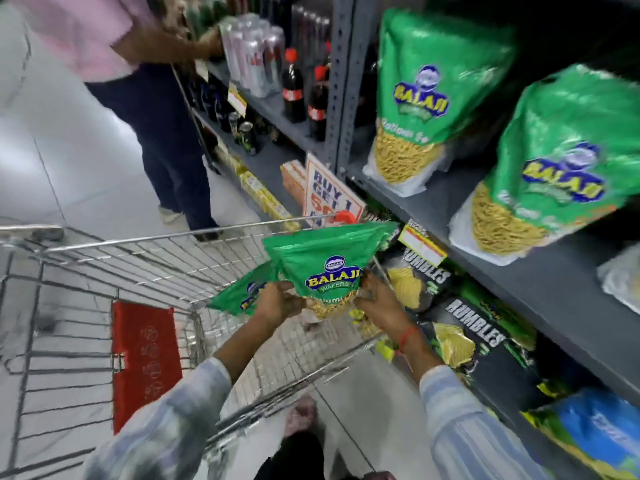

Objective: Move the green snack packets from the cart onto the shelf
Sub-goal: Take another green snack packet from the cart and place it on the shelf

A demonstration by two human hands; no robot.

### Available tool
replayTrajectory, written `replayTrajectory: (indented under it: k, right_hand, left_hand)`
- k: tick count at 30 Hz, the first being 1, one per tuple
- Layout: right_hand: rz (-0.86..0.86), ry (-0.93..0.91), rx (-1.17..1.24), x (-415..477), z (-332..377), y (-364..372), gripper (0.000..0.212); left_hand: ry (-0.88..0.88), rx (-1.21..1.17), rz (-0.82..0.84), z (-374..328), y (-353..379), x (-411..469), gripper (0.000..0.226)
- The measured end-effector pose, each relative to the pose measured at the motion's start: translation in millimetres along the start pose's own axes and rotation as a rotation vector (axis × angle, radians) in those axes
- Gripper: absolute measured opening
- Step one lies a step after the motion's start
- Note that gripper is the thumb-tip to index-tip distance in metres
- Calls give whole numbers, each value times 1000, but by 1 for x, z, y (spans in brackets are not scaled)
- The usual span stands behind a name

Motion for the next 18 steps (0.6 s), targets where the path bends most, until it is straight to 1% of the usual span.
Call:
replayTrajectory:
  k: [1, 2, 3, 5, 6, 7, 8, 9, 10, 12, 13, 15, 17, 18]
  right_hand:
    - [-34, -37, 1, -6, 9, -11, 54]
    - [-71, -76, 18, -15, 18, -24, 54]
    - [-133, -118, 31, -22, 23, -39, 55]
    - [-230, -163, 102, -43, 37, -67, 56]
    - [-261, -171, 127, -55, 43, -81, 55]
    - [-306, -201, 136, -67, 47, -96, 55]
    - [-343, -228, 133, -80, 54, -110, 55]
    - [-382, -269, 132, -92, 60, -125, 56]
    - [-424, -291, 128, -103, 62, -139, 58]
    - [-507, -330, 126, -123, 63, -168, 58]
    - [-541, -349, 115, -136, 63, -183, 57]
    - [-590, -330, 102, -154, 60, -202, 57]
    - [-711, -325, 94, -189, 51, -236, 57]
    - [-718, -325, 103, -193, 49, -239, 58]
  left_hand:
    - [33, -65, 26, -9, 2, -6, 47]
    - [49, -124, 54, -23, 5, -20, 50]
    - [91, -155, 53, -36, 9, -31, 47]
    - [163, -159, 76, -60, 20, -53, 27]
    - [203, -132, 105, -71, 28, -64, 22]
    - [239, -127, 117, -82, 35, -74, 27]
    - [279, -112, 130, -95, 44, -88, 38]
    - [317, -118, 149, -106, 53, -101, 44]
    - [353, -118, 184, -115, 66, -111, 40]
    - [387, -153, 237, -132, 88, -134, 19]
    - [410, -144, 256, -140, 103, -143, 18]
    - [441, -129, 319, -152, 125, -161, 23]
    - [487, -50, 391, -170, 166, -186, 21]
    - [515, -31, 384, -172, 173, -190, 21]
Point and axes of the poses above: each hand's wrist, its own x-axis towards the middle knuckle, its own y-axis out of the palm, z = x × y, the point moved 6 cm from there along x, towards the middle knuckle, and after that the axes turned 15 degrees about -y, right-handed, at the moved point
